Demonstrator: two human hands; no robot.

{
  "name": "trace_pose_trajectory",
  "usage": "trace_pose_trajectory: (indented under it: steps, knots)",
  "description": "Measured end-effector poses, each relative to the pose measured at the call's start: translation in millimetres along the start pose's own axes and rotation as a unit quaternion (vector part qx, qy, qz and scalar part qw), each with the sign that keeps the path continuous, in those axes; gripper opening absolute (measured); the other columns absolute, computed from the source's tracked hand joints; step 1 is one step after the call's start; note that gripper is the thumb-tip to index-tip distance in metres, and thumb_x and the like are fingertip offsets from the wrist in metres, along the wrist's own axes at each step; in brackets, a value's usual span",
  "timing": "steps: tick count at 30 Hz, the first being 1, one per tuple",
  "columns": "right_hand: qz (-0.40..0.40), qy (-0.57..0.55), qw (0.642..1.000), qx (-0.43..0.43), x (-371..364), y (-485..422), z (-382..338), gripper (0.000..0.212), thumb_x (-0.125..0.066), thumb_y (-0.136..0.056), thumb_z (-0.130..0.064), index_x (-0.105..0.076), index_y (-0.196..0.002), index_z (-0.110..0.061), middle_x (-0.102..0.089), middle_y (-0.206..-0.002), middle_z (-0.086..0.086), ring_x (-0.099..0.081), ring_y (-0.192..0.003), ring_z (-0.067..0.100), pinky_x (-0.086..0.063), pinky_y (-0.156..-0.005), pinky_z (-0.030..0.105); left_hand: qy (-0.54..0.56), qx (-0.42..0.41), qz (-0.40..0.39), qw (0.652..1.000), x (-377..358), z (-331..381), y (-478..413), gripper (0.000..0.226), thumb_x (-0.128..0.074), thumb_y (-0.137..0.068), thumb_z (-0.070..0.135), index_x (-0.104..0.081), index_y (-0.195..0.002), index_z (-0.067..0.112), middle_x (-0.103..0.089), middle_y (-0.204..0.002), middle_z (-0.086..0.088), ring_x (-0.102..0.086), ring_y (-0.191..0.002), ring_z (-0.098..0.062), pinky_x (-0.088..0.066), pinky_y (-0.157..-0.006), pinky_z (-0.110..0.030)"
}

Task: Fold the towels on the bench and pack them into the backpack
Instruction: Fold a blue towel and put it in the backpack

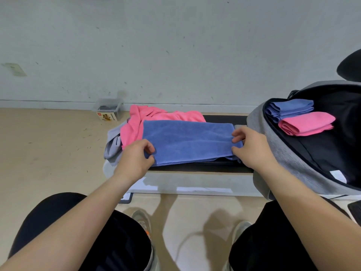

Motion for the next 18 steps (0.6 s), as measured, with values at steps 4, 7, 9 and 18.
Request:
trace_pose_trajectory:
  steps: [4,7,9,18]
  knots:
    - [-0.024,0.054,0.998,0.010,-1.5,0.7,3.8,0.033,-0.071,-0.081,-0.007,-0.060,-0.106,-0.025,-0.063,-0.093,-0.012,-0.061,-0.090,0.014,-0.054,-0.075,0.035,-0.024,0.020,0.006,0.999,-1.5,-2.3,-0.4,0.029,-0.074,-0.072,0.005,-0.055,-0.075,0.026,-0.060,-0.092,0.003,-0.058,-0.084,-0.018,-0.042,-0.068,-0.030]
    - [-0.038,0.168,0.985,0.024,-7.8,3.3,0.8,0.028,-0.069,-0.083,-0.015,-0.060,-0.104,-0.032,-0.059,-0.096,-0.016,-0.058,-0.094,0.013,-0.053,-0.072,0.034,-0.087,0.075,0.025,0.993,0.7,-3.8,2.0,0.029,-0.073,-0.076,0.019,-0.045,-0.079,0.022,-0.051,-0.095,0.000,-0.053,-0.080,-0.027,-0.035,-0.061,-0.035]
    - [-0.026,0.216,0.975,0.037,-8.4,3.8,-2.7,0.025,-0.068,-0.084,-0.018,-0.061,-0.103,-0.033,-0.060,-0.099,-0.012,-0.057,-0.097,0.017,-0.052,-0.070,0.034,-0.137,0.097,0.024,0.986,3.2,-2.3,4.1,0.030,-0.071,-0.079,0.028,-0.043,-0.087,0.018,-0.051,-0.094,-0.002,-0.053,-0.080,-0.031,-0.034,-0.060,-0.036]
    - [-0.034,0.194,0.968,0.158,-40.7,-21.9,-74.3,0.032,-0.056,-0.090,-0.026,-0.062,-0.122,-0.021,-0.057,-0.119,0.003,-0.050,-0.111,0.028,-0.047,-0.086,0.039,-0.072,0.164,0.004,0.984,-4.5,-0.9,-0.7,0.035,-0.069,-0.078,0.017,-0.042,-0.099,0.008,-0.049,-0.073,-0.002,-0.053,-0.071,-0.031,-0.040,-0.057,-0.035]
Point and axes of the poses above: each hand's wrist, its own y-axis away from the middle knuckle, its own x-axis out of the back of the hand, z = x × y, the point moved 4 cm from there along -y, towards the middle knuckle
